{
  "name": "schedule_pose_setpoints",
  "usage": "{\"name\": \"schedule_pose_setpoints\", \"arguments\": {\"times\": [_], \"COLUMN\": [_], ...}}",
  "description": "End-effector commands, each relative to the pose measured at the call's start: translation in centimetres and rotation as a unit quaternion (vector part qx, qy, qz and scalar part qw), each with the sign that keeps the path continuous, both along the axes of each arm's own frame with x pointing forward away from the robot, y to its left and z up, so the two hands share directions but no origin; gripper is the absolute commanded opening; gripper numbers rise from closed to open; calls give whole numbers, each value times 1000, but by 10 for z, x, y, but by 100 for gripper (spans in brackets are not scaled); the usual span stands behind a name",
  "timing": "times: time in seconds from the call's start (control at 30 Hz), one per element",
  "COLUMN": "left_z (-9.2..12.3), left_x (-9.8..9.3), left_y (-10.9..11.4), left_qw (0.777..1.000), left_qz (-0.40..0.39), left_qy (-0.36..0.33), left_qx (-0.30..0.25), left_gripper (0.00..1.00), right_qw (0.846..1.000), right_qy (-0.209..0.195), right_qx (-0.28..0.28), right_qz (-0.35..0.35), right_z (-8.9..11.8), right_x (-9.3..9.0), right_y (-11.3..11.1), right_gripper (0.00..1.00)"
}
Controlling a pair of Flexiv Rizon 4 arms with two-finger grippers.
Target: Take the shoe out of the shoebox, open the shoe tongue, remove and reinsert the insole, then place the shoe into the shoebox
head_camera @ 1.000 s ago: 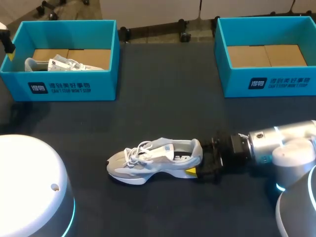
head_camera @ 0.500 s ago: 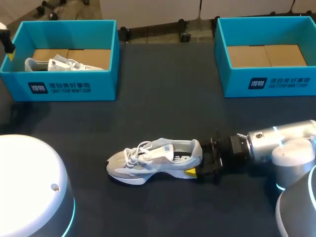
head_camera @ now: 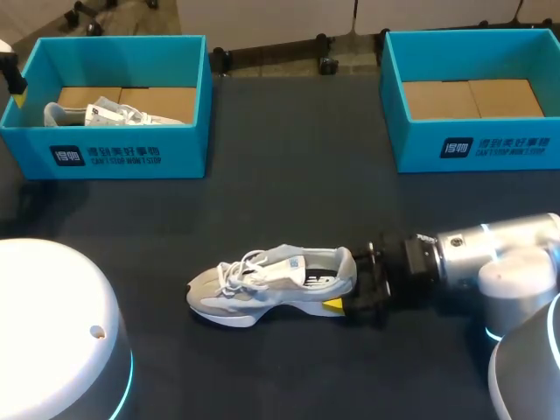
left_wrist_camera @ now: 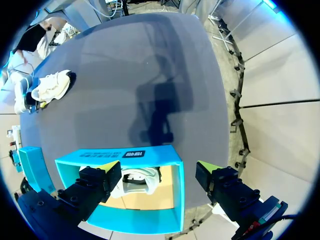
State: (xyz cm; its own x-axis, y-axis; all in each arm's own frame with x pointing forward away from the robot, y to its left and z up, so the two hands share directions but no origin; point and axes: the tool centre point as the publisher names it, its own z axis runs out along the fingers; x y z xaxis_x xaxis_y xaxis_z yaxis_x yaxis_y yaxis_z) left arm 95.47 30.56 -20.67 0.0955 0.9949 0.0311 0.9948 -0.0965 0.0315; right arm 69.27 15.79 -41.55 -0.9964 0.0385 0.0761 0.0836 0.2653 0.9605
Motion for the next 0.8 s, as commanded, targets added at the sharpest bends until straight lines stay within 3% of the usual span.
{"name": "schedule_pose_setpoints", "arguments": {"times": [0.03,0.43,0.8], "left_z": [0,0,0], "left_x": [0,0,0], "left_y": [0,0,0], "left_qw": [1000,1000,1000], "left_qz": [-1,-1,-1], "left_qy": [0,0,0], "left_qx": [1,1,1], "left_gripper": [100,100,100], "right_qw": [1000,1000,1000], "right_qy": [-7,-13,-8], "right_qx": [0,-8,-12], "right_qz": [1,20,15], "right_z": [4,6,1], "right_x": [-2,7,1], "right_y": [-1,6,3], "right_gripper": [100,100,100]}}
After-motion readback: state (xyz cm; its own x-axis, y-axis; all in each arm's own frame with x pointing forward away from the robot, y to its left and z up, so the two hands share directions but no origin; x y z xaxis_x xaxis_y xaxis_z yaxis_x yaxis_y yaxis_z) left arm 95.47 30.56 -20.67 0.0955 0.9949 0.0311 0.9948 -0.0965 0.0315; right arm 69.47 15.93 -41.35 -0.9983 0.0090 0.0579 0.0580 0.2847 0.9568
